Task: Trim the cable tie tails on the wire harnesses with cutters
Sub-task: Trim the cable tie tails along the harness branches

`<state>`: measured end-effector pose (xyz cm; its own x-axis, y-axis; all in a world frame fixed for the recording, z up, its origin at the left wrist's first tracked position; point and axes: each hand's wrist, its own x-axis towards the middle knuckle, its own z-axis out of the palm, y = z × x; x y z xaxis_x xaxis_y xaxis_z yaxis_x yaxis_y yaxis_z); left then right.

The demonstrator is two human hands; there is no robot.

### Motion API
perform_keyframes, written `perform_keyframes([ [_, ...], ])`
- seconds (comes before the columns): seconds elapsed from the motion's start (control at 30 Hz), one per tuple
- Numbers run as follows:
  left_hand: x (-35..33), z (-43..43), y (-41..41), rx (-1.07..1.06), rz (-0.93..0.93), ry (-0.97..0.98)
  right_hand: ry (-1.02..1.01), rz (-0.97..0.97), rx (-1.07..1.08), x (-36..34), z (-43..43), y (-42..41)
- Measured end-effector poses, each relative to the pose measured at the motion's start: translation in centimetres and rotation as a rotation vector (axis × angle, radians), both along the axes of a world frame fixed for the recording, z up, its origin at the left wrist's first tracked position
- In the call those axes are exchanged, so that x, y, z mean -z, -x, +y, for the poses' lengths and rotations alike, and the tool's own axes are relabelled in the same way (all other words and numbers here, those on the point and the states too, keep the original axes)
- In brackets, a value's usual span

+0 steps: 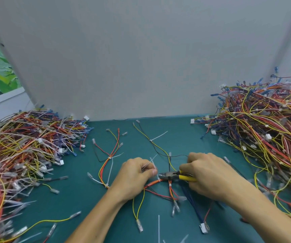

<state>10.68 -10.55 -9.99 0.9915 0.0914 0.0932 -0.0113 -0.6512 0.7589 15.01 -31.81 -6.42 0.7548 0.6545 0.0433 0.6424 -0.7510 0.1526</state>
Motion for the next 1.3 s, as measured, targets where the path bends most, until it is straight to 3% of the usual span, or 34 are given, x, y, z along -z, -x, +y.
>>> perform_keyframes([
  [0.6, -0.3, -0.01, 0.26, 0.021, 0.012, 0.059, -0.092, 0.025, -0.033, -0.56, -0.72, -0.24],
  [0.9, -0.17, 0.17, 0.18, 0.041, 0.01, 0.065, 0.017, 0.005, -0.049, -0.62, 0.0, 0.09],
  [1.3, 0.0, 0.17, 0.17, 0.051, -0.009, 0.061, -0.03, 0.059, -0.098, -0.26, -0.32, -0.21],
])
